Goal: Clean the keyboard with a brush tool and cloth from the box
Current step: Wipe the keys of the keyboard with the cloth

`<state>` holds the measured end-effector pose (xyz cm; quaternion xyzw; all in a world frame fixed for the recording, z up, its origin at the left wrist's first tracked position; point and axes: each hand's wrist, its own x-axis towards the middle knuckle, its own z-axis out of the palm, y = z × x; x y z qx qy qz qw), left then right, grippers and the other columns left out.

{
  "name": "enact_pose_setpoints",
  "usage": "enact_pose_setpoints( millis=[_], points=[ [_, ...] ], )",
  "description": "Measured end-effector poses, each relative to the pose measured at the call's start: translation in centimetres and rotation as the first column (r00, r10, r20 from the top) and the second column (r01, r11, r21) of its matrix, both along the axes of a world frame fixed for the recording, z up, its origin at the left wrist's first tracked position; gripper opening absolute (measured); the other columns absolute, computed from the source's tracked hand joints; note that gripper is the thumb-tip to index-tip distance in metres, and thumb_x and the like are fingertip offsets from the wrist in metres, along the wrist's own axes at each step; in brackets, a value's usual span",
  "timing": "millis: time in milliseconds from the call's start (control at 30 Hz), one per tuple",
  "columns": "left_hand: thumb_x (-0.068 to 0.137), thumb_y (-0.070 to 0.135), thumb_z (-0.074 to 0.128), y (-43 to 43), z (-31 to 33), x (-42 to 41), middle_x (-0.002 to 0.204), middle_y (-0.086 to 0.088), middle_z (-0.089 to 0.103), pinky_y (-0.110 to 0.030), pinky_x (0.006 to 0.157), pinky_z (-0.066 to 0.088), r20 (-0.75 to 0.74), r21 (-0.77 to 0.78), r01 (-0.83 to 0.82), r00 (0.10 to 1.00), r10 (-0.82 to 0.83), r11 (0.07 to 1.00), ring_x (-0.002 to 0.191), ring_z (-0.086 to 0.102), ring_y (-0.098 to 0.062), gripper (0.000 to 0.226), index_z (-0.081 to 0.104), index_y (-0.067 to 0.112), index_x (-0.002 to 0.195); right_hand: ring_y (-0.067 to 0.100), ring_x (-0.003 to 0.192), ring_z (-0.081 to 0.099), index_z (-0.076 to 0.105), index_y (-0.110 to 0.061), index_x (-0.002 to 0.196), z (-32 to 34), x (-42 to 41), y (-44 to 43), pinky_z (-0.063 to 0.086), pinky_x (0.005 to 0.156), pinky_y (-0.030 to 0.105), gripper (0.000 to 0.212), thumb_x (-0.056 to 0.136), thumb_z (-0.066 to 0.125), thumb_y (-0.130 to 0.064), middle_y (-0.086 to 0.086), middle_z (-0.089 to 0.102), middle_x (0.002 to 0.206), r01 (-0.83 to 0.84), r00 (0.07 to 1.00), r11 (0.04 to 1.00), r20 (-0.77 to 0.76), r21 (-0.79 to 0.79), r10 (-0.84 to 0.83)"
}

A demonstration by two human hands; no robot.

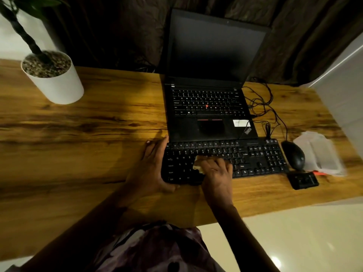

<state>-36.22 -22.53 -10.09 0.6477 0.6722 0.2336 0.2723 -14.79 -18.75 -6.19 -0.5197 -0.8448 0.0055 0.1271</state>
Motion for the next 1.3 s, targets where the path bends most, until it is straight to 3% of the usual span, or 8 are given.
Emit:
enact_pose_setpoints(
  millis=[100, 333, 567, 700, 800, 933, 1167, 1300],
  points=[
    [0.041, 0.076, 0.076, -0.1, 0.1, 0.1, 0.161, -0.003, 0.021, -0.052, 0.121, 0.017, -0.004, 0.029, -0.001, 1.0, 0.001, 1.0, 0.15, 0.009, -0.026, 0.15, -0.005, 0.025, 0.156, 0.023, 0.102, 0.058, 0.068, -0.028, 0.104, -0.1, 0.4, 0.5, 0.034, 0.085, 0.039, 0.055, 0.063, 0.061, 0.009, -0.008, 0.07, 0.109, -0.052, 0.998, 0.999, 0.038, 0.015, 0.052],
    [0.048, 0.076, 0.078, -0.2, 0.3, 0.0, 0.161, -0.006, 0.022, -0.05, 0.123, 0.009, -0.04, 0.099, 0.02, 0.999, -0.016, 0.995, 0.149, 0.009, -0.024, 0.147, -0.001, 0.017, 0.157, 0.024, 0.099, 0.055, 0.068, -0.03, 0.109, 0.0, 2.9, 2.1, 0.037, 0.079, 0.04, 0.05, 0.075, 0.06, 0.006, -0.004, 0.072, 0.106, 0.228, 0.974, 0.973, -0.009, 0.027, -0.228],
    [0.049, 0.071, 0.083, -0.4, 0.9, 0.1, 0.16, -0.007, 0.021, -0.046, 0.121, 0.009, -0.055, 0.099, 0.017, 0.998, -0.012, 0.995, 0.145, 0.007, -0.018, 0.146, 0.003, 0.015, 0.157, 0.024, 0.096, 0.054, 0.069, -0.026, 0.104, -0.3, 2.9, 1.6, 0.033, 0.079, 0.037, 0.048, 0.074, 0.033, -0.018, -0.003, 0.072, 0.101, 0.042, 0.996, 0.995, 0.081, 0.087, -0.049],
    [0.049, 0.072, 0.082, -0.4, 0.9, 0.1, 0.16, -0.006, 0.022, -0.05, 0.122, 0.013, -0.052, 0.099, 0.013, 0.999, -0.007, 0.995, 0.146, 0.009, -0.019, 0.145, 0.003, 0.016, 0.157, 0.026, 0.096, 0.055, 0.069, -0.029, 0.11, -0.4, 6.1, 3.6, 0.036, 0.079, 0.04, 0.047, 0.075, 0.062, 0.001, -0.001, 0.073, 0.107, 0.26, 0.965, 0.962, 0.012, 0.084, -0.261],
    [0.048, 0.073, 0.081, -0.4, 0.9, 0.1, 0.159, -0.006, 0.022, -0.047, 0.122, 0.011, -0.049, 0.09, 0.008, 0.999, -0.003, 0.996, 0.146, 0.009, -0.02, 0.146, 0.002, 0.018, 0.157, 0.027, 0.093, 0.056, 0.068, -0.027, 0.11, -0.4, 5.9, 3.4, 0.037, 0.078, 0.041, 0.048, 0.076, 0.054, 0.005, 0.001, 0.073, 0.105, 0.282, 0.959, 0.955, -0.02, 0.086, -0.282],
    [0.047, 0.072, 0.082, -0.3, 0.9, 0.1, 0.159, -0.005, 0.023, -0.05, 0.122, 0.015, -0.042, 0.082, 0.01, 0.999, -0.007, 0.997, 0.148, 0.013, -0.023, 0.147, 0.0, 0.018, 0.157, 0.027, 0.097, 0.057, 0.069, -0.025, 0.11, -0.2, 4.9, 2.2, 0.036, 0.079, 0.041, 0.037, 0.077, 0.055, -0.016, -0.001, 0.072, 0.106, 0.093, 0.992, 0.992, 0.074, 0.08, -0.099],
    [0.047, 0.076, 0.081, -0.3, 0.4, 0.1, 0.161, -0.004, 0.019, -0.047, 0.121, 0.013, -0.041, 0.066, 0.002, 0.999, 0.0, 0.998, 0.148, 0.01, -0.023, 0.148, -0.001, 0.021, 0.157, 0.03, 0.101, 0.053, 0.067, -0.023, 0.115, -0.4, 9.5, 4.8, 0.036, 0.081, 0.041, 0.05, 0.076, 0.066, 0.007, 0.006, 0.072, 0.11, 0.396, 0.918, 0.914, -0.04, 0.082, -0.394],
    [0.047, 0.081, 0.076, -0.2, 0.1, 0.0, 0.162, -0.003, 0.019, -0.049, 0.122, 0.014, -0.03, 0.065, -0.002, 1.0, 0.004, 0.998, 0.15, 0.01, -0.025, 0.148, -0.005, 0.024, 0.157, 0.027, 0.099, 0.052, 0.066, -0.026, 0.115, -0.7, 9.2, 4.5, 0.035, 0.079, 0.039, 0.049, 0.075, 0.073, 0.002, 0.002, 0.071, 0.107, 0.319, 0.948, 0.944, -0.027, 0.082, -0.318]
  ],
)
